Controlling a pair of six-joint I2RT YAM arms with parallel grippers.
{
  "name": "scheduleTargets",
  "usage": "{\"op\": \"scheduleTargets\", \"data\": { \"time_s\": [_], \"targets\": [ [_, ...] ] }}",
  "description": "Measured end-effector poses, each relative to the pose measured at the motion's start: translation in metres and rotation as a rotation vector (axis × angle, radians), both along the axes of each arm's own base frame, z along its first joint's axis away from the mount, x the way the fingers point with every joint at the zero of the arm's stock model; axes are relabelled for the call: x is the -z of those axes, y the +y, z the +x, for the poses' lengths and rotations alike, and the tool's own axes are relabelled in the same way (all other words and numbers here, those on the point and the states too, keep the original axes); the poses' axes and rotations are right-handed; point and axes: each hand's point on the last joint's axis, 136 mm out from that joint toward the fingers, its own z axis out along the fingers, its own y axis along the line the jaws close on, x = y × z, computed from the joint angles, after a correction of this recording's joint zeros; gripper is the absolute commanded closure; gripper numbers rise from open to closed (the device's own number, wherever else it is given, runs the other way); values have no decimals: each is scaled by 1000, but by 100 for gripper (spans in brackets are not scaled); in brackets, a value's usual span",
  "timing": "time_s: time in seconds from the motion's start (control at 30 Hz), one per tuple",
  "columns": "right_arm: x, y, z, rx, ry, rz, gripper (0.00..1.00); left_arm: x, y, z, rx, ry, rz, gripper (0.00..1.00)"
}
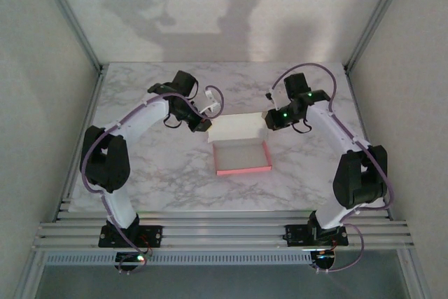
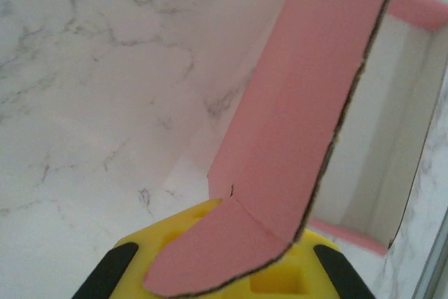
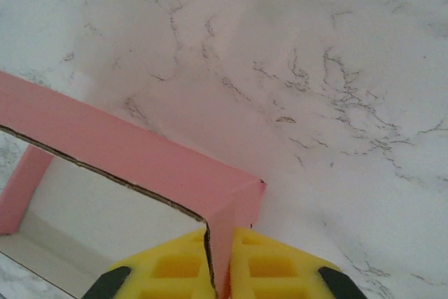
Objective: Fold the paper box
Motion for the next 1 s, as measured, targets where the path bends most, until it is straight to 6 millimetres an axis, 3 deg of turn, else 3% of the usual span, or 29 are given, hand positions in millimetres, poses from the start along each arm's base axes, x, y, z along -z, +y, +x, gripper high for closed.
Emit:
{"op": "scheduleTargets", "data": {
  "time_s": [0.43,0.73,1.0],
  "targets": [
    [-9,1,-1,262,-93,-9,100,0,-8,28,-419,44,-104,95],
    [-14,3,2,399,-145,34,100,-23,-13,44,-640,39,-258,93],
    [-14,8,2,458,-191,82,100,-25,-9,40,-718,-19,-305,94]
  ]
}}
